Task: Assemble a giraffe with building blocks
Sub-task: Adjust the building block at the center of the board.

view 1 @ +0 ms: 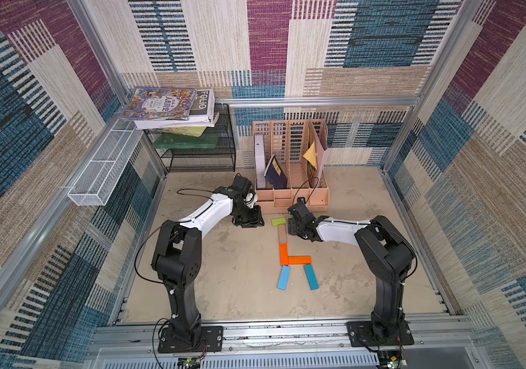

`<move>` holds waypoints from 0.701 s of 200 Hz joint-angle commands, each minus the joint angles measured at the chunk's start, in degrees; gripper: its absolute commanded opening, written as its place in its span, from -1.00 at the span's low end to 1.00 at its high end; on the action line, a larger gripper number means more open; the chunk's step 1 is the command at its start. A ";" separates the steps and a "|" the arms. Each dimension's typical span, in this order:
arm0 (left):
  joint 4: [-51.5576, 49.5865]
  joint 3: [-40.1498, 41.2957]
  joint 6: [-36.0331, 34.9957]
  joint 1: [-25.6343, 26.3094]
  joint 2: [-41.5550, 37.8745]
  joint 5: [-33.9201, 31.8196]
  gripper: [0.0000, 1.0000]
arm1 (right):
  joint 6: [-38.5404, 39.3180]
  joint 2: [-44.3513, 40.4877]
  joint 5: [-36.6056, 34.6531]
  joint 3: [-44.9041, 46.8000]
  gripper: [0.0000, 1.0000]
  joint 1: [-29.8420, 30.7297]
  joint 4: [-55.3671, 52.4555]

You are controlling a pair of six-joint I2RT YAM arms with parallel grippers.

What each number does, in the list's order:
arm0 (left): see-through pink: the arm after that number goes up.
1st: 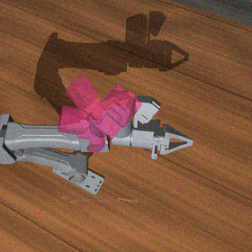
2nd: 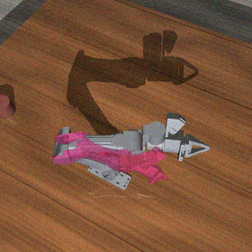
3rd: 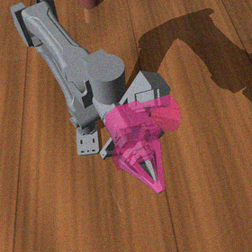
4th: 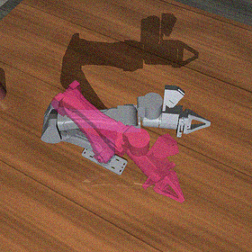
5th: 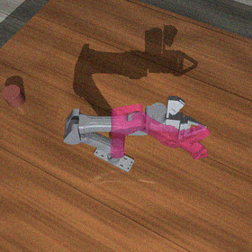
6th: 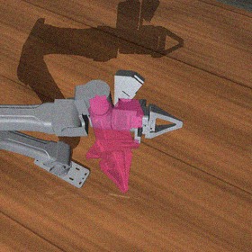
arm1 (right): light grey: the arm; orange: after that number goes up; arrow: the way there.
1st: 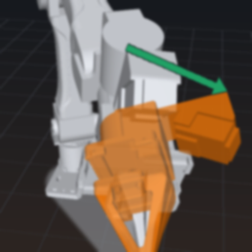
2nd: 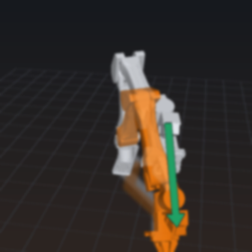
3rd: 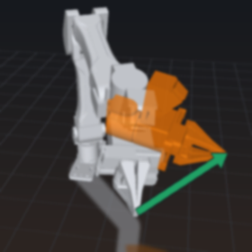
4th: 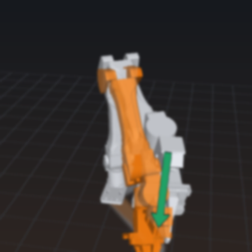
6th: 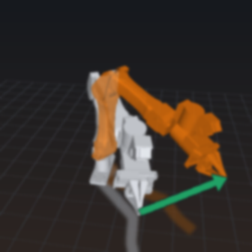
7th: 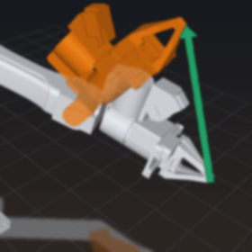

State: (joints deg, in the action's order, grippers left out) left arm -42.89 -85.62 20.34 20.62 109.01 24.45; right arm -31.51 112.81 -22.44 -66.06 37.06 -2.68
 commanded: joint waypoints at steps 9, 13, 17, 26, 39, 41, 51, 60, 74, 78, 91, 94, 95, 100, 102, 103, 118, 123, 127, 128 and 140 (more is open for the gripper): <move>-0.58 -0.09 -0.15 -0.07 1.88 0.95 -0.29 | 0.74 1.68 -0.06 -1.78 0.49 -0.05 0.39; -0.60 -0.13 -0.04 -0.06 2.32 1.10 -0.29 | 0.75 1.76 -0.11 -1.87 0.49 -0.10 0.39; -0.70 -0.23 0.05 -0.06 2.69 1.20 -0.30 | 0.75 1.79 -0.15 -1.88 0.48 -0.14 0.46; -0.93 -0.20 0.23 -0.06 3.49 1.37 -0.31 | 0.75 1.86 0.02 -1.88 0.49 -0.29 0.72; -0.95 -0.36 0.32 -0.06 4.25 1.63 -0.32 | 0.66 1.96 0.65 -1.85 0.48 -0.65 1.14; -0.96 -0.40 0.32 -0.06 4.34 1.69 -0.32 | 0.70 1.97 0.77 -1.80 0.48 -0.71 1.24; -0.96 -0.36 0.32 -0.06 4.54 1.80 -0.32 | 0.75 2.01 1.43 -1.72 0.48 -0.98 1.49; -0.96 -0.36 0.23 -0.04 4.47 1.78 -0.32 | 0.75 1.98 2.14 -1.47 0.48 -1.21 2.02; -0.91 -0.36 0.15 0.01 4.39 1.68 -0.32 | 1.08 1.98 3.48 -1.01 0.48 -1.44 2.83; -0.95 -0.38 0.12 0.00 4.37 1.66 -0.32 | 1.22 2.02 3.90 -0.93 0.48 -1.46 3.14; -0.96 -0.47 0.14 -0.06 4.44 1.79 -0.32 | 1.53 2.31 5.43 -0.91 0.48 -1.66 3.77; -0.96 -0.51 0.13 -0.06 4.53 1.80 -0.32 | 1.54 2.39 5.73 -0.91 0.49 -1.70 3.85; -1.01 -0.51 0.09 -0.01 4.54 1.77 -0.32 | 1.58 2.40 5.87 -0.91 0.49 -1.71 3.83; -1.00 -0.65 0.01 -0.04 4.58 1.91 -0.32 | 1.62 2.41 6.17 -0.91 0.48 -1.80 4.05; -1.00 -0.65 0.04 -0.03 4.66 1.92 -0.33 | 1.58 2.41 6.47 -0.83 0.48 -1.81 4.19; -1.02 -0.62 0.05 -0.04 4.69 1.92 -0.33 | 1.60 2.45 6.54 -0.83 0.48 -1.81 4.18; -1.02 -0.66 0.07 -0.06 4.79 2.01 -0.32 | 1.68 2.41 7.13 -0.66 0.48 -1.88 4.75; -1.04 -0.66 0.06 -0.03 4.81 2.01 -0.32 | 1.71 2.42 7.40 -0.69 0.48 -1.96 4.91; -1.01 -0.71 0.05 -0.07 4.81 2.01 -0.32 | 1.71 2.41 7.63 -0.74 0.48 -1.98 4.95; -1.03 -0.65 0.05 -0.06 4.81 2.01 -0.32 | 1.76 2.41 7.69 -0.69 0.48 -1.94 4.96; -1.17 -0.81 -0.03 -0.01 4.89 1.90 -0.32 | 1.76 2.50 8.11 -0.91 0.48 -1.96 4.96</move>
State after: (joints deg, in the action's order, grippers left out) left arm -43.42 -85.95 20.56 20.60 113.51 25.74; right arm -29.82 114.80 -17.96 -66.98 35.07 3.11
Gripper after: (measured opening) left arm 0.339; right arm 0.741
